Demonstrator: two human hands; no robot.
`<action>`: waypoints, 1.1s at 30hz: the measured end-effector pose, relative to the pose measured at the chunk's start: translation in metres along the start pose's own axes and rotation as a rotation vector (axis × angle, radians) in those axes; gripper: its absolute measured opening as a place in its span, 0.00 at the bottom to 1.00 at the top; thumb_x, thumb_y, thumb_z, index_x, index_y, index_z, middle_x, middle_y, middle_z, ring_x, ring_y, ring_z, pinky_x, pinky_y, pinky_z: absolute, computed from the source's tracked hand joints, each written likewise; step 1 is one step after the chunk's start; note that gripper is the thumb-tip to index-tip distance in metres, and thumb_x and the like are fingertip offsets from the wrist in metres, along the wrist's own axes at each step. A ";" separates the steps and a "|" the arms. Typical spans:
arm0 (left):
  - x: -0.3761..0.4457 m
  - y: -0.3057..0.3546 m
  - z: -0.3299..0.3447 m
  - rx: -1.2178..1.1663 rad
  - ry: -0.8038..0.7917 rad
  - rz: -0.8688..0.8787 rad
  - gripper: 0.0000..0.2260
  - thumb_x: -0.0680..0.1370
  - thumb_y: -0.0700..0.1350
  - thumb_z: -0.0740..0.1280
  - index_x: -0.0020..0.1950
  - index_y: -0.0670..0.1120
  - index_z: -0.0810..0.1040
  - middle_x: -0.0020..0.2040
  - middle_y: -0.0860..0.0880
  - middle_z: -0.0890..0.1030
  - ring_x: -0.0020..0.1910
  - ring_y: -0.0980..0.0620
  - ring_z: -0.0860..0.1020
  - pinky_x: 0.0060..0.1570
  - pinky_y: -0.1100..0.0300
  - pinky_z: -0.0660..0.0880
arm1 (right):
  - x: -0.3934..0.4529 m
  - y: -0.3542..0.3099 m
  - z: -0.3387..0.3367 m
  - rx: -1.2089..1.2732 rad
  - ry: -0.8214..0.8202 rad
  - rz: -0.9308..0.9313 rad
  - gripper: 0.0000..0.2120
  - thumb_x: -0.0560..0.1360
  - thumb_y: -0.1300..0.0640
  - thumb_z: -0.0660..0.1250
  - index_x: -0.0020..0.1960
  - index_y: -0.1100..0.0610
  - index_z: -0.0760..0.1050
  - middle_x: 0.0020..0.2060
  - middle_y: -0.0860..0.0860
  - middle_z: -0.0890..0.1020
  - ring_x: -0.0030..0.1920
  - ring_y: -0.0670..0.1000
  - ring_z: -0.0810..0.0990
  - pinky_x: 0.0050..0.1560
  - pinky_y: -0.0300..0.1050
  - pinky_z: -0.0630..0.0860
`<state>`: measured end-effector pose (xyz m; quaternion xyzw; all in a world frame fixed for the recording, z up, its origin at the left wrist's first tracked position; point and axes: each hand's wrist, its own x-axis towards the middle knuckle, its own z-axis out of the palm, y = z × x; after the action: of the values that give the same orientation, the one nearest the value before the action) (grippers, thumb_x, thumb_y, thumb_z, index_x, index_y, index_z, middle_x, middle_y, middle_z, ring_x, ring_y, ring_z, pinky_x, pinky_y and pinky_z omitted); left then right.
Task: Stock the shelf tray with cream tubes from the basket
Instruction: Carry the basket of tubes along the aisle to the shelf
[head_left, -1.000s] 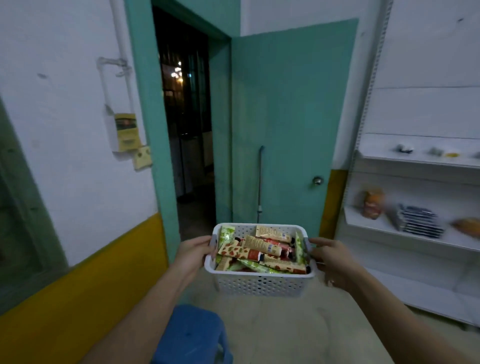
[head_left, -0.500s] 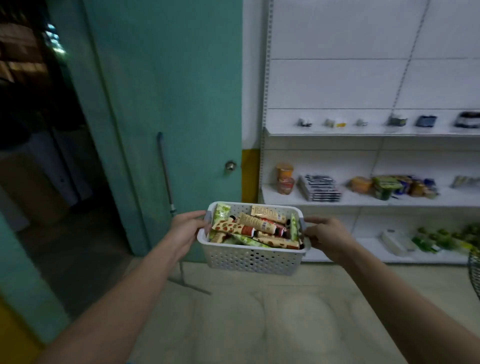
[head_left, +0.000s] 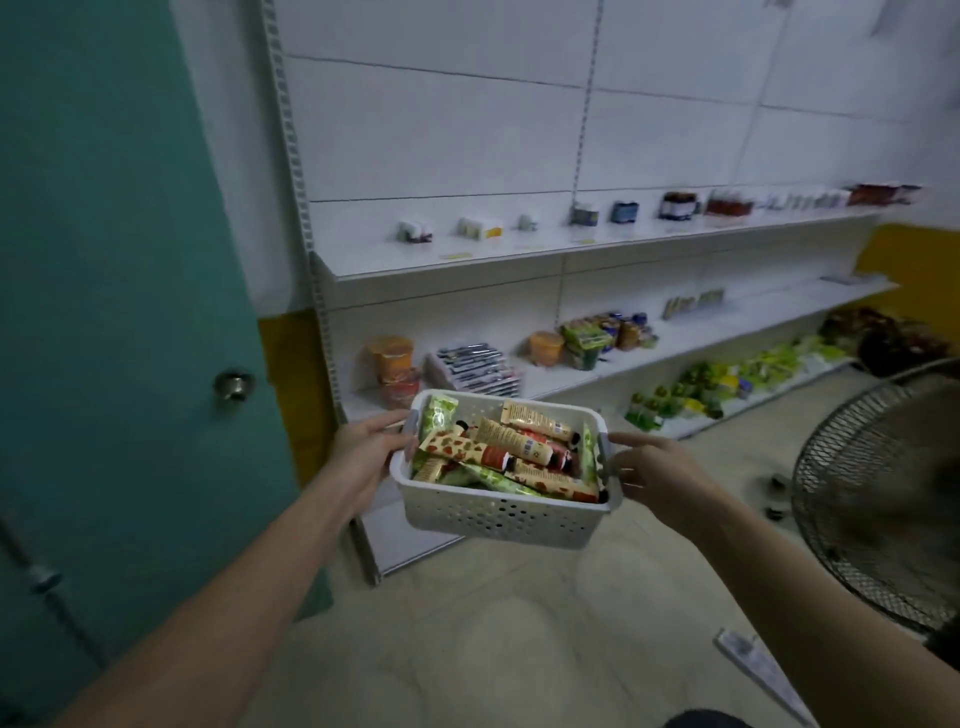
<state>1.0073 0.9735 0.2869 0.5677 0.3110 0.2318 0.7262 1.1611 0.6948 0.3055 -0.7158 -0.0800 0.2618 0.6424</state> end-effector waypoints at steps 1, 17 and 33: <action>0.018 0.002 0.011 0.007 -0.034 -0.009 0.15 0.73 0.28 0.67 0.54 0.44 0.82 0.47 0.45 0.83 0.43 0.50 0.84 0.35 0.61 0.79 | 0.013 -0.002 -0.006 0.019 0.023 0.001 0.22 0.72 0.74 0.61 0.63 0.59 0.75 0.49 0.60 0.82 0.49 0.58 0.83 0.39 0.47 0.81; 0.301 -0.005 0.296 0.068 -0.358 -0.046 0.19 0.70 0.25 0.67 0.58 0.40 0.80 0.50 0.41 0.84 0.49 0.43 0.83 0.44 0.53 0.80 | 0.273 -0.046 -0.179 0.192 0.308 -0.005 0.22 0.74 0.76 0.60 0.64 0.63 0.75 0.50 0.62 0.81 0.50 0.59 0.82 0.47 0.55 0.81; 0.588 -0.057 0.585 0.186 -0.581 -0.136 0.18 0.71 0.25 0.68 0.57 0.42 0.80 0.52 0.42 0.82 0.48 0.46 0.83 0.41 0.56 0.81 | 0.571 -0.042 -0.336 0.407 0.740 0.148 0.27 0.68 0.79 0.55 0.63 0.65 0.76 0.53 0.62 0.80 0.51 0.62 0.79 0.43 0.51 0.79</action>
<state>1.8352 0.9668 0.2159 0.6520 0.1475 -0.0186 0.7435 1.8159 0.6640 0.2037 -0.6239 0.2608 0.0433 0.7355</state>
